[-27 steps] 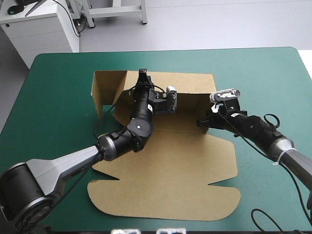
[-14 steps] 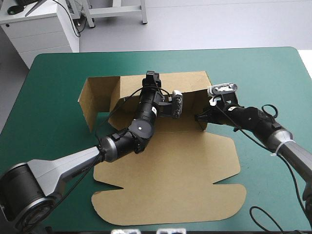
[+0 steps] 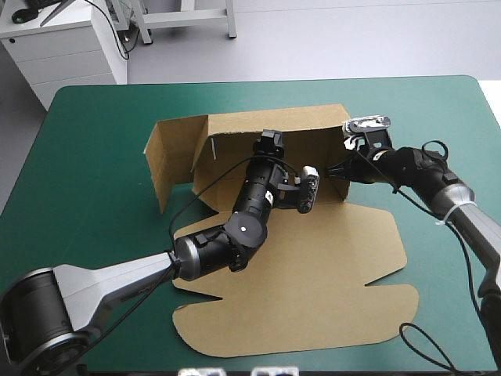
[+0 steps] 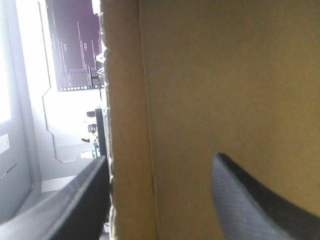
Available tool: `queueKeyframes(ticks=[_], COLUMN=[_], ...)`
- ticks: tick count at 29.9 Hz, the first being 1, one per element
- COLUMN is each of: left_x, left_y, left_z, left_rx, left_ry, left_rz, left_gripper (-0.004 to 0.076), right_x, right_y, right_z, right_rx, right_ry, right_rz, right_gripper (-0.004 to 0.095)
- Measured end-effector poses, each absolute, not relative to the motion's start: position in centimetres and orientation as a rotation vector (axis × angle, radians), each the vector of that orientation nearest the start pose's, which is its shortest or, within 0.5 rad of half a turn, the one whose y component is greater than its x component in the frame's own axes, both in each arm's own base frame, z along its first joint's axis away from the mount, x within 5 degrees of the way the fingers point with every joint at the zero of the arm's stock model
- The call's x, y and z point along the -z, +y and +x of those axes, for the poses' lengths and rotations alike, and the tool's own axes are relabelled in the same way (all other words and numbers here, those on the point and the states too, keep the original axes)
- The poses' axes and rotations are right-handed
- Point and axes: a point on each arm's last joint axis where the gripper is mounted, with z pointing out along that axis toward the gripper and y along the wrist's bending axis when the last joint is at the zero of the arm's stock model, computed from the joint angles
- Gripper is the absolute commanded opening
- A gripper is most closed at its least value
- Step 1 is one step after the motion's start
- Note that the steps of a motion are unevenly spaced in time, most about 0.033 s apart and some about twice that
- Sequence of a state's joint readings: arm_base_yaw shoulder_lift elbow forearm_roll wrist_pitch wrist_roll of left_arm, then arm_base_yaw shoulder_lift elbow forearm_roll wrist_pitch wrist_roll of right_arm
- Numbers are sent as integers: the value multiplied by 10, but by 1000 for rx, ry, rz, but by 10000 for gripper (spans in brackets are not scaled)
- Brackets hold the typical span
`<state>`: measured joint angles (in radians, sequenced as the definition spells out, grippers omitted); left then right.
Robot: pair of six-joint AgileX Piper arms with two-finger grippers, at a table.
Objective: Fold the box
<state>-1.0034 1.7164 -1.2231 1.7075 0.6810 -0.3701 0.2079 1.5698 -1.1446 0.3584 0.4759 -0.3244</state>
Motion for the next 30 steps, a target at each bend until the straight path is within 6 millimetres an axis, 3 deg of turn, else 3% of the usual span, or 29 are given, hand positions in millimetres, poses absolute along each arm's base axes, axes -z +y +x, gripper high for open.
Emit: queueKeyframes(ticks=[2, 3, 7, 15, 19, 24, 30], left_x=[-298, -298, -299, -312, -337, -367, -386], left_y=[-295, -295, -296, -293, -278, -236, -162], left_z=[254, 253, 250, 244, 235, 237, 249], left_rx=[-902, -910, -934, -941, -750, -521, -357], left_ry=[1128, 1129, 1136, 1117, 1195, 1427, 1697], left_rz=[1513, 1509, 1496, 1477, 1419, 1242, 1118], left_gripper=[391, 336, -3, 9, 9, 9, 9], right_x=[-280, -280, -279, -280, -280, -279, -278], right_y=[84, 82, 81, 80, 80, 80, 79], right_z=[336, 336, 335, 334, 334, 334, 332], right_rx=[-259, -244, -222, -227, -229, -223, -215], right_ry=[2353, 2359, 2384, 2402, 2407, 2412, 2433], right_rz=[-321, -319, -307, -292, -284, -287, -299], right_gripper=[-18, -18, -18, -18, -18, -18, -18])
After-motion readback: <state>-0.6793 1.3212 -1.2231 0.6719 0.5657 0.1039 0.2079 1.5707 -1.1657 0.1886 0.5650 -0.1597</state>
